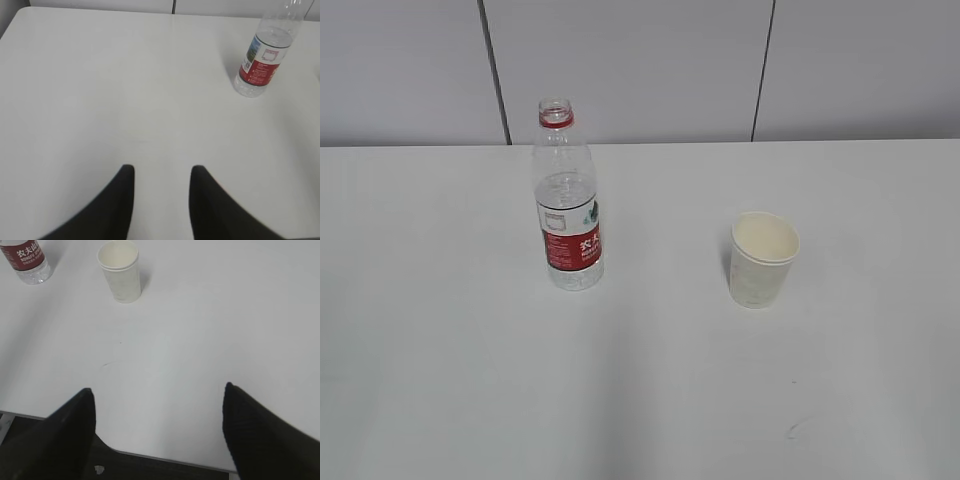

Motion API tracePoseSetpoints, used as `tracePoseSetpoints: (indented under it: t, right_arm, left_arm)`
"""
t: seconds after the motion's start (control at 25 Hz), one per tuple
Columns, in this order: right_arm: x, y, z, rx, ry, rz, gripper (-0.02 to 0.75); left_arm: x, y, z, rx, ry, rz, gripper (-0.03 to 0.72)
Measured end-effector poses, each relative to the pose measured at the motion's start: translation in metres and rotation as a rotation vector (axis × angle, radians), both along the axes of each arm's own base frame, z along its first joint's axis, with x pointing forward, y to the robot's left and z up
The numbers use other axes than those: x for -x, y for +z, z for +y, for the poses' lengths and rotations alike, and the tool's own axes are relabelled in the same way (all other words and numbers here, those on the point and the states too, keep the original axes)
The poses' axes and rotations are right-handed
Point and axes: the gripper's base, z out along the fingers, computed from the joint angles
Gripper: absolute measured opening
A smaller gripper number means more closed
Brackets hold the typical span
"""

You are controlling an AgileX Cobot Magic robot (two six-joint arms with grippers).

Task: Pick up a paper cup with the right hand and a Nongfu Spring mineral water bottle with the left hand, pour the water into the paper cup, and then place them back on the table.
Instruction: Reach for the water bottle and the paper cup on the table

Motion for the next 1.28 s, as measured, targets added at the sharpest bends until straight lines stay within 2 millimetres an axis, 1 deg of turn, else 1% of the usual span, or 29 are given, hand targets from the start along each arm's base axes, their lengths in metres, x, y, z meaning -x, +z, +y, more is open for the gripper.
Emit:
tracePoseSetpoints:
  t: [0.92, 1.12, 1.28]
  right_arm:
    - [0.000, 0.000, 0.000, 0.002, -0.001, -0.002, 0.587]
    - [0.000, 0.006, 0.000, -0.003, -0.004, -0.046, 0.587]
    - [-0.003, 0.014, 0.000, -0.013, -0.009, -0.128, 0.587]
  left_arm:
    - [0.000, 0.000, 0.000, 0.000, 0.000, 0.000, 0.239]
    - [0.000, 0.000, 0.000, 0.000, 0.000, 0.000, 0.239]
    - [0.000, 0.000, 0.000, 0.000, 0.000, 0.000, 0.239]
